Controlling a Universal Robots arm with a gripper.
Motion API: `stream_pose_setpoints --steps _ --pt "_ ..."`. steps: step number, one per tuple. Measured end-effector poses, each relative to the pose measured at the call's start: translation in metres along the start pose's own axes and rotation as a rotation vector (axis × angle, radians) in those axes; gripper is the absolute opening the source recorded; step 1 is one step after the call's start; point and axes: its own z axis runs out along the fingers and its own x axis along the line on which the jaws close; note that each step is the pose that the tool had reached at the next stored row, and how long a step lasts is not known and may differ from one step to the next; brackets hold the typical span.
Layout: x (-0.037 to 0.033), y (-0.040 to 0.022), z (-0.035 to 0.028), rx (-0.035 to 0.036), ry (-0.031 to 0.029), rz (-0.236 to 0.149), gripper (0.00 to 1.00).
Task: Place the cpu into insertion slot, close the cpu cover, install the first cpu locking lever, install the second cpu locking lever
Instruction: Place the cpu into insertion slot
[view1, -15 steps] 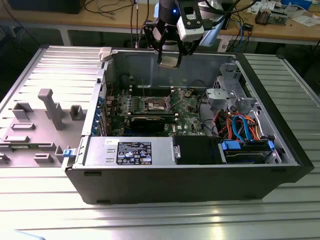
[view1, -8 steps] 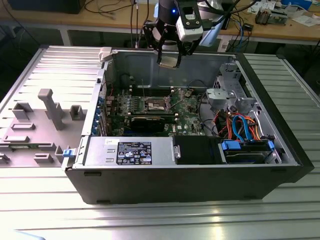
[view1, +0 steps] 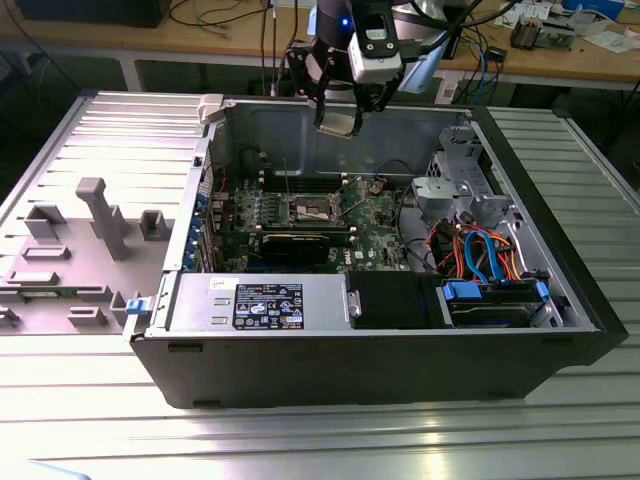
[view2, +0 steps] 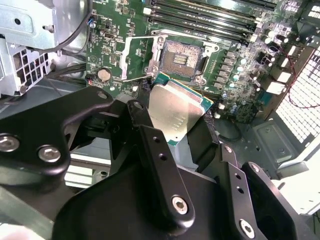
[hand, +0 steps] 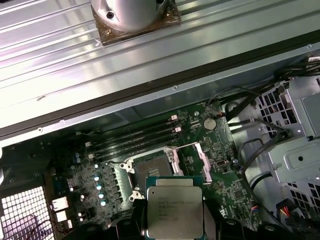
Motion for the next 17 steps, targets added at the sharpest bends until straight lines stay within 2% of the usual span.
stream_pose_setpoints --steps 5,16,17 --pt "0.0047 -0.0015 -0.0001 0.0002 0.0001 0.0 0.54" --pt "0.0056 -0.0018 -0.0001 0.0002 0.0001 0.001 0.54" --pt "0.0056 -0.0018 -0.0001 0.0 -0.0008 0.011 0.54"
